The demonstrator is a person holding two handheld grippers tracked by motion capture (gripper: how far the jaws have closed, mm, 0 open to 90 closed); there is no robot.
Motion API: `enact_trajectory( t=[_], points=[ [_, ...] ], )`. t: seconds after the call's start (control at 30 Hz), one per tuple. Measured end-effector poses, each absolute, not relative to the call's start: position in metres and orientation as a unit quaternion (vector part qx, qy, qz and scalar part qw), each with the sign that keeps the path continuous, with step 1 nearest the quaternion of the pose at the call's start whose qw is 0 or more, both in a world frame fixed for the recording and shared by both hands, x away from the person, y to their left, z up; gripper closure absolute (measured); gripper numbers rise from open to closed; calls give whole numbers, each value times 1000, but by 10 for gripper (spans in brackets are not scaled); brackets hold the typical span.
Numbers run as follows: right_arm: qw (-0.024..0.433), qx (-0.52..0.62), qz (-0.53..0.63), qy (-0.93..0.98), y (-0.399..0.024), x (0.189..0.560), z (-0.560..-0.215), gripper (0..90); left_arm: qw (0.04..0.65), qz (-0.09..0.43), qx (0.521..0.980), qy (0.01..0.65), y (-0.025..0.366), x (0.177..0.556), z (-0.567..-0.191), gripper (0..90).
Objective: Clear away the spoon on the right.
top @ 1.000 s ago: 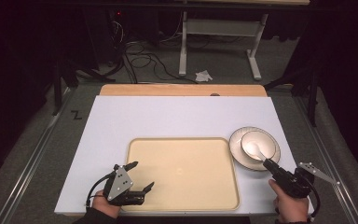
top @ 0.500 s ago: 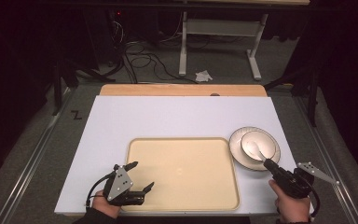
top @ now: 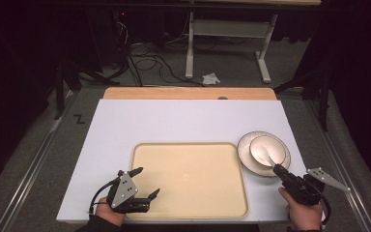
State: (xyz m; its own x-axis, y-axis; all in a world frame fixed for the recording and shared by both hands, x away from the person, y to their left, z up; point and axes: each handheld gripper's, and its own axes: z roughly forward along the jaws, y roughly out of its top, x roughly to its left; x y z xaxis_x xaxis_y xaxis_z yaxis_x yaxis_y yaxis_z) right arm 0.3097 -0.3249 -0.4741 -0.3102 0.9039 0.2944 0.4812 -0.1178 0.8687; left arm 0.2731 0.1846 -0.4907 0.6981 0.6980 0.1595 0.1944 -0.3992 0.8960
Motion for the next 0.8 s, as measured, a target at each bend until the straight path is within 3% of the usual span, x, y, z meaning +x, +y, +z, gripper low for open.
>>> enact_trajectory(
  t=[0.23, 0.8],
  points=[
    [201, 544, 511, 635, -325, 309, -473, 867, 470, 266, 793, 282, 184, 273, -491, 160],
    [259, 507, 545, 616, -328, 298, -456, 868, 470, 268, 793, 281, 184, 273, -491, 160]
  ],
)
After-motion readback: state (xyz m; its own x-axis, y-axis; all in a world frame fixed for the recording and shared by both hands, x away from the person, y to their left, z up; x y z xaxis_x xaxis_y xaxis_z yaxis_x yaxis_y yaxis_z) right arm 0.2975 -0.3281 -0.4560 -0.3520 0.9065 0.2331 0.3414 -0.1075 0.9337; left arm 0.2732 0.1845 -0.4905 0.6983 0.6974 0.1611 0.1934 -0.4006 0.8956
